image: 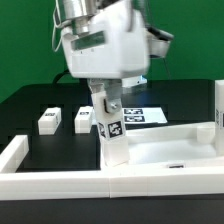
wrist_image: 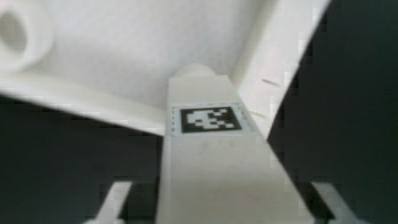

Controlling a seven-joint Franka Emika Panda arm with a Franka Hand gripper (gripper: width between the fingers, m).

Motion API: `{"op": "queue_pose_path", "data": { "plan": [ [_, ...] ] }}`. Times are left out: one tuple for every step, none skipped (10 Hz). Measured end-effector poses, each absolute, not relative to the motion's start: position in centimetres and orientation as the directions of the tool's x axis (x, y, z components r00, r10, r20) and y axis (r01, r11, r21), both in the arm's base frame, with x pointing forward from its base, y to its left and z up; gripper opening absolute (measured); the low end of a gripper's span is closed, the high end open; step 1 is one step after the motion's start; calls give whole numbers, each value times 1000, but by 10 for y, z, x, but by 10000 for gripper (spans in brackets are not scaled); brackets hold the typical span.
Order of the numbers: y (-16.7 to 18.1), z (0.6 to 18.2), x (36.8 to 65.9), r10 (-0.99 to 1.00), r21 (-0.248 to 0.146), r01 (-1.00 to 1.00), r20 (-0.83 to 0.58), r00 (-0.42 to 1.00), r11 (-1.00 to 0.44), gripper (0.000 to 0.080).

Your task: Assemble desk

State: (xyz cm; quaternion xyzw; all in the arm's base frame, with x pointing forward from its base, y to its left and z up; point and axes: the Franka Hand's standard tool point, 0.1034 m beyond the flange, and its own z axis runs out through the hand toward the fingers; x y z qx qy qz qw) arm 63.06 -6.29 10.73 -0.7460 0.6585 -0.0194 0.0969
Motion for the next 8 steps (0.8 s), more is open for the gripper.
{"op": "queue_pose_path", "data": {
  "plan": [
    [-59,106,631,-991,-147,-988,-123,61,-42,294],
    [-53,106,632,-989,-120,-992,-146,-18,36,294],
    [-51,105,633,-987,-112,-991,-152,-58,76,294],
    [-51,105,633,-985,-109,-989,-155,-80,97,294],
    [-51,105,633,-986,-111,-990,-153,-69,87,294],
    [-51,105,633,-988,-114,-991,-150,-46,63,347],
    [-52,105,633,-989,-127,-992,-140,39,-21,347],
    [-51,107,633,-965,-155,-964,-115,237,-218,553]
  ]
}}
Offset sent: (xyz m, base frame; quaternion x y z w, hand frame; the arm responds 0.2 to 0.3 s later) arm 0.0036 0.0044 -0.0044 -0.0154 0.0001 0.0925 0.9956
